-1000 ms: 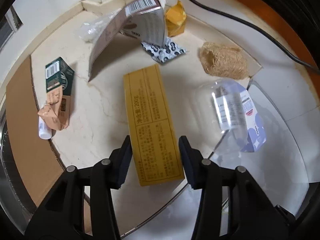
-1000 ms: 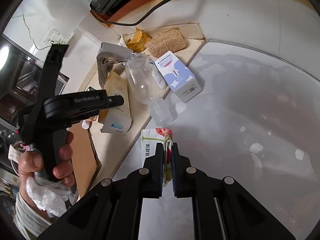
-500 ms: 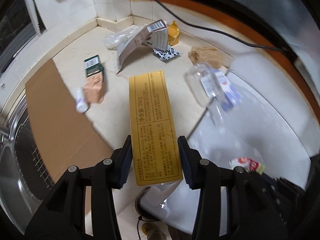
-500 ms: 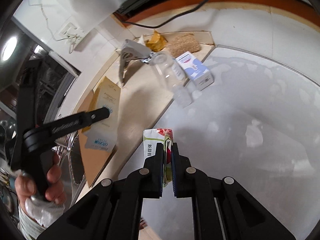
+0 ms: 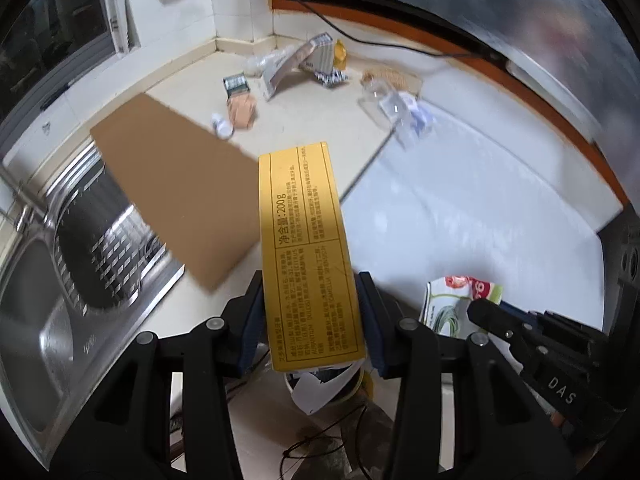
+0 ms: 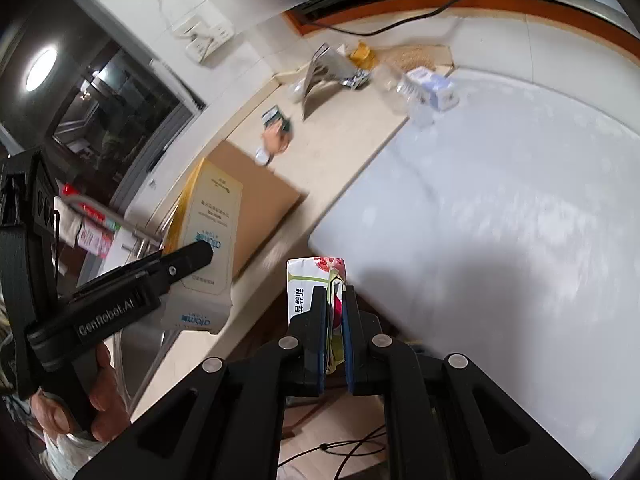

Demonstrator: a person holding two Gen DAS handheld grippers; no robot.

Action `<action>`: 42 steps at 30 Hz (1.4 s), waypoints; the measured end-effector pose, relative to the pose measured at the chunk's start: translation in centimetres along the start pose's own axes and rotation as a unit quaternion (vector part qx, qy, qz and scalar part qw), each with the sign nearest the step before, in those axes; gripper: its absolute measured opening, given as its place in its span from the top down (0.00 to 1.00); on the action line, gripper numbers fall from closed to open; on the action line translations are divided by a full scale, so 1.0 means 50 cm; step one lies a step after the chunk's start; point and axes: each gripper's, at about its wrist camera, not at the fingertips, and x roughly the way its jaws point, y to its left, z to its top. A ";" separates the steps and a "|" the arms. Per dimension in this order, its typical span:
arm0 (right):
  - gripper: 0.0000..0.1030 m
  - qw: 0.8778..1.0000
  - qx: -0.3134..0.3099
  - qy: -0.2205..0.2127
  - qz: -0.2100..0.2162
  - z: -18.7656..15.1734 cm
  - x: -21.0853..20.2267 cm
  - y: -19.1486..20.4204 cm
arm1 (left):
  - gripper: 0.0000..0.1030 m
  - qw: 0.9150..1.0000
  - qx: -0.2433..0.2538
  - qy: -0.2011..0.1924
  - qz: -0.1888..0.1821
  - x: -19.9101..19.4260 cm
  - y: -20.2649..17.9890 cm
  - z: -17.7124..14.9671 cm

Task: Collect trash
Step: 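Carry the yellow box and green packet to the bin and release both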

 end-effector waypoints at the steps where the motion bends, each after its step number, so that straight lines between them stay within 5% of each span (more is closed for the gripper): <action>1: 0.93 1.000 -0.001 0.003 -0.002 -0.023 0.001 0.006 | 0.61 1.000 0.001 0.003 -0.001 -0.002 0.006 -0.027; 7: 0.93 0.999 -0.007 0.045 -0.030 -0.190 0.042 0.033 | 0.61 0.999 0.017 0.032 0.005 0.026 0.029 -0.181; 14: 0.93 0.992 -0.019 0.109 -0.068 -0.338 0.152 -0.001 | 0.61 0.995 0.007 0.101 0.001 0.150 0.042 -0.339; 22: 0.93 0.978 -0.015 0.184 -0.092 -0.503 0.439 -0.141 | 0.60 0.982 -0.015 0.190 -0.008 0.428 0.055 -0.547; 29: 0.93 0.965 -0.058 0.228 -0.114 -0.628 0.710 -0.288 | 0.60 0.971 -0.043 0.234 0.021 0.738 0.079 -0.708; 35: 0.93 0.957 -0.087 0.253 -0.111 -0.680 0.859 -0.360 | 0.60 0.964 -0.061 0.257 0.026 0.907 0.115 -0.782; 39: 0.83 0.952 -0.084 0.272 -0.111 -0.676 0.925 -0.394 | 0.56 0.959 -0.059 0.276 0.005 0.968 0.112 -0.792; 40: 0.71 0.952 -0.085 0.272 -0.110 -0.680 0.930 -0.394 | 0.53 0.959 -0.057 0.277 0.002 0.971 0.113 -0.796; 41: 0.60 0.952 -0.086 0.271 -0.111 -0.672 0.937 -0.393 | 0.43 0.959 -0.055 0.277 -0.001 0.971 0.114 -0.800; 42: 0.59 0.953 -0.089 0.263 -0.119 -0.670 0.935 -0.389 | 0.36 0.960 -0.055 0.275 0.003 0.969 0.116 -0.802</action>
